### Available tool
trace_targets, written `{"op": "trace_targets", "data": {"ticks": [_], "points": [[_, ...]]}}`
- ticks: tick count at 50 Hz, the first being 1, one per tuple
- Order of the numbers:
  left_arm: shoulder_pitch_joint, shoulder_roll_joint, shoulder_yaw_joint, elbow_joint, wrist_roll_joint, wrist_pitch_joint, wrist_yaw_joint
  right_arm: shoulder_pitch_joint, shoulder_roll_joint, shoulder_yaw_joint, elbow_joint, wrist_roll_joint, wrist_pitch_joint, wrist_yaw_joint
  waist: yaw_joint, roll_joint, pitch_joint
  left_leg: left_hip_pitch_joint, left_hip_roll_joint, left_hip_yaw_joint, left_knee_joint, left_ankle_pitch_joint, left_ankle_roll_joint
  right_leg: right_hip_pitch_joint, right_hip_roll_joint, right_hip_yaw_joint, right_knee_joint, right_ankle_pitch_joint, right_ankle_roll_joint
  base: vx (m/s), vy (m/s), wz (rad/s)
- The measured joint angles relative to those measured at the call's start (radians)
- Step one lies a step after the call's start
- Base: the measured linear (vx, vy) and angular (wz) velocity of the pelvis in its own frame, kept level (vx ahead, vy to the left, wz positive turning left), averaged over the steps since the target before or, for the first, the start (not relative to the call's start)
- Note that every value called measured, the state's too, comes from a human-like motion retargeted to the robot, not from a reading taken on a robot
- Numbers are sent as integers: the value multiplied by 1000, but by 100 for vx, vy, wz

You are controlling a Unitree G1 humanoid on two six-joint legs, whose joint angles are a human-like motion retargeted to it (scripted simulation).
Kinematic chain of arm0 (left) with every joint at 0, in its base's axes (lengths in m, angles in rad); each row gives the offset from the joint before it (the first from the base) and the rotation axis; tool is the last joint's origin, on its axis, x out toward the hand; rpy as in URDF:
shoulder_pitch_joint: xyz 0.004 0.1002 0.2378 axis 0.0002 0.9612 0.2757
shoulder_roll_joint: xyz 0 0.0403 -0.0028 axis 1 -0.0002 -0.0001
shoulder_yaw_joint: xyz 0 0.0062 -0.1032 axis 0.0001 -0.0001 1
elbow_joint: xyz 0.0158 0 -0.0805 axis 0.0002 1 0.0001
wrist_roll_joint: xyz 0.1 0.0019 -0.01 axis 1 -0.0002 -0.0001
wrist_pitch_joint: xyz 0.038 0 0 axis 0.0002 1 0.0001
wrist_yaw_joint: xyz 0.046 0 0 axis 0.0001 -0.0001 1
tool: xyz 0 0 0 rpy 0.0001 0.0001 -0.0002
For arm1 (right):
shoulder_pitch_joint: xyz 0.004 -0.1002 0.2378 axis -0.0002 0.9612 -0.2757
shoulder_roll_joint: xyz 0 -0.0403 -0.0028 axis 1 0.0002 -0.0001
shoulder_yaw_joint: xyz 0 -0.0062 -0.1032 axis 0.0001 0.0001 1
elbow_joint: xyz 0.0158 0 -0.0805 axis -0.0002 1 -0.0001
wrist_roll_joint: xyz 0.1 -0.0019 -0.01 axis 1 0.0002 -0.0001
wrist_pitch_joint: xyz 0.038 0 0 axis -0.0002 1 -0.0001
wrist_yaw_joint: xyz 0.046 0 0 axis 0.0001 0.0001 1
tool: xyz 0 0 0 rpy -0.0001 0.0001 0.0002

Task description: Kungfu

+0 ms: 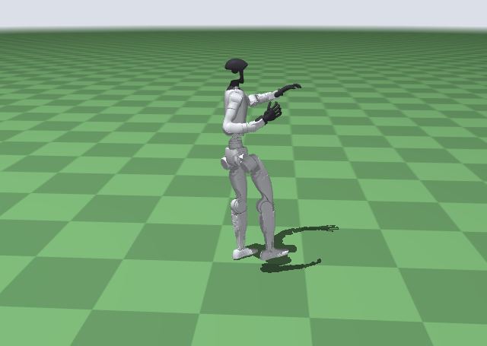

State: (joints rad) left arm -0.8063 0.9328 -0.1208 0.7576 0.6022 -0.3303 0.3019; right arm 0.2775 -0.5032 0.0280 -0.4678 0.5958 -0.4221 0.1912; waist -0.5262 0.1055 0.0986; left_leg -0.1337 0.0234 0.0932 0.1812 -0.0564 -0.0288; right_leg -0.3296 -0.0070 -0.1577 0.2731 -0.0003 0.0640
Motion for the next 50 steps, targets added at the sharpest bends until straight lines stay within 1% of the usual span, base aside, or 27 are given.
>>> {"op": "trace_targets", "data": {"ticks": [2,4,6,8,10,12,13,14,15,16,17,18,20,23,25,28,30,31,33,35,37,40,41,42,45,47,50], "points": [[178,9,33,-240,-260,33,-242,-189,-49,42,19,5,-24,-160,77,-1,-38,-55,3,22,31,-5,-2,84,14,37,32,-50,13,-10,-3,-75],[407,-30,78,-465,-535,37,-421,-440,-84,72,68,-9,-26,-329,150,-7,-78,-128,7,37,84,-19,5,187,7,33,59,-92,33,-16,-9,-50],[652,-128,93,-611,-797,0,-535,-709,-124,69,152,-64,36,-439,213,-31,-110,-208,-4,43,147,-37,24,304,-13,-24,59,-111,44,-26,-20,3],[893,-271,70,-668,-1050,-28,-718,-954,-163,23,278,-188,85,-453,284,-62,-137,-297,-23,37,225,-64,41,421,-30,-122,29,-111,34,-33,-31,36],[1137,-404,49,-638,-1284,69,-976,-1197,-202,21,525,-423,79,-415,386,-105,-161,-404,-16,53,341,-110,59,520,-19,-168,-26,-76,-3,-34,-48,-17],[1359,-527,59,-587,-1442,198,-1100,-1430,-249,49,896,-714,85,-393,490,-189,-168,-512,-4,100,461,-163,83,581,-2,-118,-97,-4,26,-42,-54,-62],[1444,-588,62,-576,-1531,214,-1076,-1535,-262,60,1100,-872,135,-414,537,-236,-160,-559,-5,123,512,-183,88,599,-6,-100,-130,58,69,-51,-46,-74],[1507,-647,89,-567,-1600,204,-1025,-1642,-277,91,1312,-1013,253,-442,591,-268,-152,-606,3,137,565,-206,91,605,-12,-89,-151,45,112,-50,-38,-91],[1559,-706,126,-558,-1658,181,-960,-1749,-293,134,1527,-1144,406,-473,648,-293,-145,-651,14,146,621,-231,94,606,-18,-80,-166,-7,153,-35,-24,-92],[1599,-748,150,-575,-1673,127,-898,-1824,-307,175,1650,-1270,581,-414,681,-296,-139,-682,24,138,657,-245,97,597,-23,-96,-168,-47,141,-26,-16,-76],[1630,-786,166,-593,-1677,82,-849,-1882,-311,198,1741,-1374,693,-358,709,-293,-130,-710,35,127,692,-258,100,589,-23,-112,-166,-88,127,-19,-11,-43],[1644,-816,165,-614,-1661,53,-825,-1907,-297,187,1767,-1434,678,-308,725,-278,-118,-730,49,111,723,-268,101,585,-15,-130,-153,-133,108,-25,-14,-9],[1642,-819,150,-646,-1636,63,-843,-1902,-299,185,1717,-1388,544,-338,723,-246,-93,-755,63,88,768,-273,121,582,22,-138,-122,-189,93,-29,-17,46],[1646,-749,146,-666,-1592,163,-932,-1828,-243,148,1647,-1380,277,-608,666,-219,-102,-763,78,89,800,-263,150,583,67,-119,-93,-199,117,-2,-10,57],[1652,-712,159,-681,-1557,204,-965,-1794,-205,141,1658,-1422,174,-712,636,-216,-119,-762,93,112,797,-247,170,582,66,-132,-91,-185,133,2,-1,12],[1651,-673,177,-695,-1533,203,-978,-1761,-177,130,1676,-1368,274,-608,628,-226,-134,-745,129,193,774,-211,204,577,50,-129,-112,-139,146,4,-1,-14],[1644,-653,187,-696,-1528,204,-976,-1744,-171,128,1666,-1333,285,-561,629,-236,-142,-722,141,248,744,-205,212,571,36,-123,-127,-92,144,16,-3,-24],[1634,-649,194,-693,-1528,208,-974,-1734,-173,126,1655,-1325,266,-558,627,-239,-146,-703,142,266,719,-209,210,569,29,-128,-134,-59,143,19,-1,-21],[1602,-644,219,-680,-1524,214,-961,-1711,-177,125,1635,-1317,223,-572,624,-245,-154,-666,122,274,660,-224,180,568,12,-128,-146,20,153,25,4,-21],[1548,-635,262,-650,-1498,209,-924,-1680,-171,116,1619,-1314,194,-596,616,-247,-164,-618,94,254,584,-233,118,563,-1,-106,-148,118,183,27,2,-29],[1457,-619,317,-586,-1426,181,-841,-1640,-148,101,1597,-1306,186,-602,600,-240,-172,-581,101,229,527,-223,81,543,19,-89,-131,238,198,21,-12,-35],[1268,-556,401,-441,-1264,148,-694,-1581,-103,100,1561,-1278,159,-581,545,-181,-182,-497,122,187,414,-199,55,501,55,-114,-46,398,198,36,-2,9],[1204,-537,411,-388,-1206,121,-671,-1565,-92,100,1551,-1267,144,-576,524,-169,-178,-457,103,171,374,-193,59,492,51,-115,-8,418,198,41,16,63],[1130,-511,418,-326,-1139,98,-652,-1547,-80,101,1536,-1248,120,-567,499,-155,-172,-414,87,155,332,-186,63,476,55,-109,38,407,198,39,14,90],[867,-410,404,-118,-893,59,-628,-1499,-42,113,1474,-1136,10,-511,424,-123,-153,-280,61,111,214,-169,75,384,102,-41,181,231,198,40,2,97],[643,-362,350,35,-731,27,-613,-1466,1,145,1390,-930,-78,-421,352,-107,-145,-186,23,53,135,-159,95,285,129,-2,261,115,182,39,-1,116],[411,-370,266,185,-644,-25,-550,-1432,62,196,1240,-631,-161,-280,264,-101,-128,-77,-5,21,62,-150,106,183,108,-39,288,35,134,43,-7,104]]}}
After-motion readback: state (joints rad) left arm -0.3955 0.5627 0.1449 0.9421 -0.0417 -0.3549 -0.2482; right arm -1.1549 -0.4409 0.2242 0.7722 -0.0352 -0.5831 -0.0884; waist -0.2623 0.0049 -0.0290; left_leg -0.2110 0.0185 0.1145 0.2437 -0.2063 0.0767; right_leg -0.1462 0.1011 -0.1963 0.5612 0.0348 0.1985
